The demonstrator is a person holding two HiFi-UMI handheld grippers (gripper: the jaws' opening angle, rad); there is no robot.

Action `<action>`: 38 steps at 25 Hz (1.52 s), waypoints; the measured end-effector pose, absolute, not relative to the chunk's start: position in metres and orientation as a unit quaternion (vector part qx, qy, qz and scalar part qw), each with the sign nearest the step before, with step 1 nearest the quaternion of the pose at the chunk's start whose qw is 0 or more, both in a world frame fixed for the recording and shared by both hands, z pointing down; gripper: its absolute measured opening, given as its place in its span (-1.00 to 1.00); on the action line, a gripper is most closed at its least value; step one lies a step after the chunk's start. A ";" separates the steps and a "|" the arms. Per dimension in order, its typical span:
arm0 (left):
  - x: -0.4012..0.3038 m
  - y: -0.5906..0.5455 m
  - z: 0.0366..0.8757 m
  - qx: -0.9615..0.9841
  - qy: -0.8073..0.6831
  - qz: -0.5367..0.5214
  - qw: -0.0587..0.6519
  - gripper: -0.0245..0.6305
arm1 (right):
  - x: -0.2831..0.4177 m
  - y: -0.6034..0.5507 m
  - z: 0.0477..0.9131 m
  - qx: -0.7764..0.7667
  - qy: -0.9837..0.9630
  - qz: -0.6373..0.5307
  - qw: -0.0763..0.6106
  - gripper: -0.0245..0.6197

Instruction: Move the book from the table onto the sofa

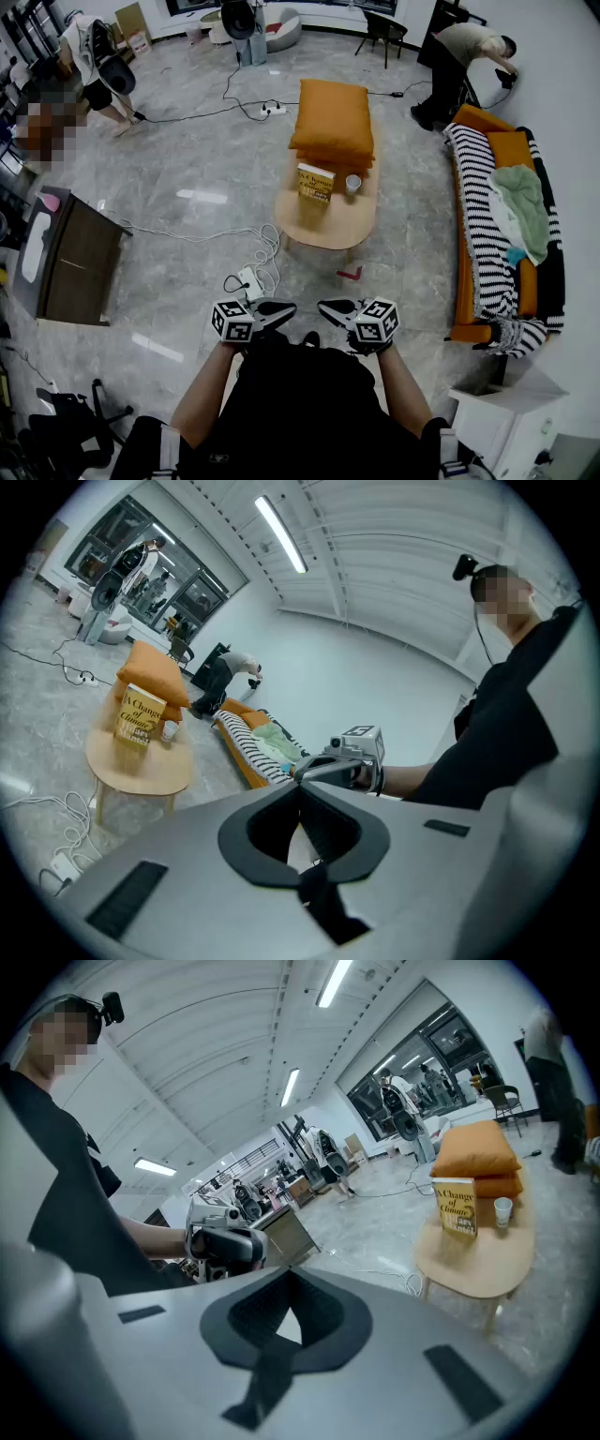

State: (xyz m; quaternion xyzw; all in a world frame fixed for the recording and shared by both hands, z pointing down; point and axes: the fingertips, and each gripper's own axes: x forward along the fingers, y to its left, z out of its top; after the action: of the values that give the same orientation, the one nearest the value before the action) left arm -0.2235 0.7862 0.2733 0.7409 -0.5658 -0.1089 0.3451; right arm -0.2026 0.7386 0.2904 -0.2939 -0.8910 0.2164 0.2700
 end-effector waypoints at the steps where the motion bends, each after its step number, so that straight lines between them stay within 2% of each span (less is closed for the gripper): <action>1: -0.223 0.786 0.273 0.741 -0.565 -0.109 0.346 -0.89 | -0.202 0.739 0.290 -0.294 -0.891 0.216 0.271 -0.90; 38: -0.225 0.781 0.275 0.734 -0.568 -0.111 0.356 -0.89 | -0.193 0.724 0.307 -0.259 -0.888 0.255 0.281 -0.90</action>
State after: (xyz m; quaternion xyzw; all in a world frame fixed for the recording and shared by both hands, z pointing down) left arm -0.2248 0.7814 0.2748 0.7339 -0.5675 -0.1110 0.3563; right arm -0.1932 0.7245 0.3071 -0.2590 -0.8883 0.2551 0.2808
